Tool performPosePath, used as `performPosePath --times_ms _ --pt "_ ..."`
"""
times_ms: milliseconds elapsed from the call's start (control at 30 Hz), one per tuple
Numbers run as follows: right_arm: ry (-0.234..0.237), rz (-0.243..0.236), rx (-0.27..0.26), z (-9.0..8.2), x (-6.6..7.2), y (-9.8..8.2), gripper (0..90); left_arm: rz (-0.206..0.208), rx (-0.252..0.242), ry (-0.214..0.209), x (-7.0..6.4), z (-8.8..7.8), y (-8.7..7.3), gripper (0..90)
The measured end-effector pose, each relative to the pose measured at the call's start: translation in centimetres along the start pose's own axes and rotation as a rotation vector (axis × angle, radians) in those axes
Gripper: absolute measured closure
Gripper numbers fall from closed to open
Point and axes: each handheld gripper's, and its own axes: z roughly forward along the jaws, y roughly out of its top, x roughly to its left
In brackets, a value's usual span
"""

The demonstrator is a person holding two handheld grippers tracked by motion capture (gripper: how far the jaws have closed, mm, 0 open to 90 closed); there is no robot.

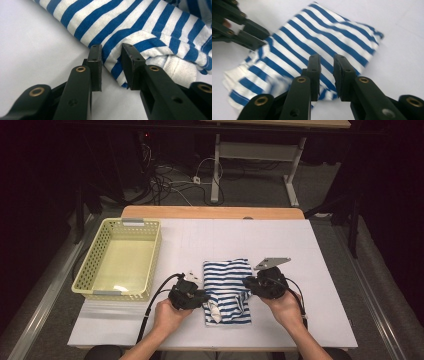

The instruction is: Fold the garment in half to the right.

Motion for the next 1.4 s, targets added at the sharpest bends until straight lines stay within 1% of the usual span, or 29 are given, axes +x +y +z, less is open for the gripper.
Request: performPosePath --times_ms 67,133,267,300,400,500,533,567,600,633,667,700,733,767,800,833,867,900,933,967,1000,1067,1100,1133,1167,1200,1267,1333,1400 --pt "0.005 -0.023 0.0 0.2 0.6 0.6 77.0 0.004 0.002 0.0 0.0 0.0 0.0 68.0" --pt "0.02 -0.034 0.015 0.8 1.1 0.9 76.9 0.005 0.001 0.001 0.0 -0.1 0.0 67.8" --pt "0.044 -0.038 0.084 2.7 1.5 0.8 76.9 0.003 -0.002 0.005 0.0 -0.1 -0.1 65.7" --pt "0.046 -0.044 0.101 3.0 1.5 0.5 76.9 0.002 -0.004 0.006 0.0 -0.2 -0.1 64.3" --pt "0.047 -0.045 0.123 3.0 1.5 -0.7 75.2 0.0 -0.004 0.007 0.1 -0.1 -0.1 62.2" --pt "0.034 -0.023 0.143 2.5 1.3 -2.5 72.4 0.003 0.001 0.009 0.0 -0.1 -0.2 62.2" --pt "0.031 -0.029 0.144 2.5 1.1 -3.1 71.3 0.003 0.003 0.009 0.0 -0.1 -0.2 62.2" --pt "0.031 -0.029 0.144 2.5 1.1 -3.1 71.3 0.003 0.003 0.009 0.0 -0.1 -0.2 62.4" --pt "0.024 -0.015 0.147 2.3 0.8 -4.3 68.9 0.001 0.01 0.005 0.0 0.0 -0.3 63.2" --pt "0.025 -0.003 0.141 2.2 0.6 -4.8 68.7 0.001 0.014 -0.001 0.0 0.0 -0.3 64.7" --pt "0.025 -0.003 0.141 2.2 0.6 -4.8 68.7 0.001 0.014 -0.001 0.0 0.0 -0.3 67.3" --pt "0.03 0.008 0.121 2.1 0.5 -5.1 68.7 -0.002 0.015 -0.009 0.0 0.1 -0.3 67.3" --pt "0.033 0.021 0.116 2.0 0.4 -5.3 68.7 0.002 0.02 -0.014 -0.1 0.2 -0.3 70.7" --pt "0.033 0.019 0.113 1.9 0.4 -5.4 69.1 0.004 0.023 -0.018 -0.1 0.2 -0.2 74.2" --pt "0.032 0.003 0.108 2.0 0.4 -5.4 70.9 0.007 0.025 -0.022 -0.1 0.2 -0.2 76.3" --pt "0.028 -0.008 0.11 2.0 0.6 -5.4 75.5 0.012 0.024 -0.022 -0.1 0.2 -0.2 79.2" --pt "0.04 -0.015 0.116 2.0 0.8 -5.4 78.8 0.015 0.028 -0.023 -0.1 0.0 -0.2 81.7" --pt "0.042 -0.029 0.112 2.0 1.0 -5.5 84.7 0.015 0.028 -0.023 -0.2 -0.2 -0.2 83.4" --pt "0.043 -0.038 0.119 2.0 1.2 -5.4 88.4 0.01 0.027 -0.027 -0.2 -0.3 -0.2 84.0" --pt "0.041 -0.051 0.122 2.0 1.3 -5.4 89.9 0.008 0.028 -0.032 -0.2 -0.6 -0.2 84.2" --pt "0.035 -0.06 0.123 1.9 1.4 -5.5 90.0 0.007 0.027 -0.034 -0.2 -0.9 -0.3 84.6" --pt "0.04 -0.067 0.126 1.8 1.5 -5.6 90.0 0.004 0.021 -0.039 -0.2 -1.5 -0.4 85.6" --pt "0.049 -0.054 0.129 1.7 1.6 -5.6 90.0 0.006 0.026 -0.04 -0.2 -1.8 -0.5 85.6" --pt "0.07 -0.056 0.131 1.7 1.6 -5.7 90.0 0.004 0.037 -0.045 -0.2 -2.0 -0.7 85.6" --pt "0.081 -0.057 0.13 1.6 1.7 -5.8 90.0 0.001 0.039 -0.048 -0.2 -2.1 -0.8 85.7" --pt "0.086 -0.064 0.129 1.6 1.8 -5.8 90.0 -0.002 0.043 -0.053 -0.2 -2.2 -1.0 85.6" --pt "0.101 -0.064 0.129 1.6 2.1 -5.8 90.0 -0.006 0.046 -0.052 0.0 -2.3 -1.2 85.5" --pt "0.104 -0.07 0.111 1.5 2.1 -5.7 87.2 -0.011 0.041 -0.051 0.2 -2.4 -1.2 85.5" --pt "0.088 -0.051 0.084 1.3 1.8 -5.5 82.3 -0.015 0.039 -0.052 0.3 -2.5 -1.2 85.5"
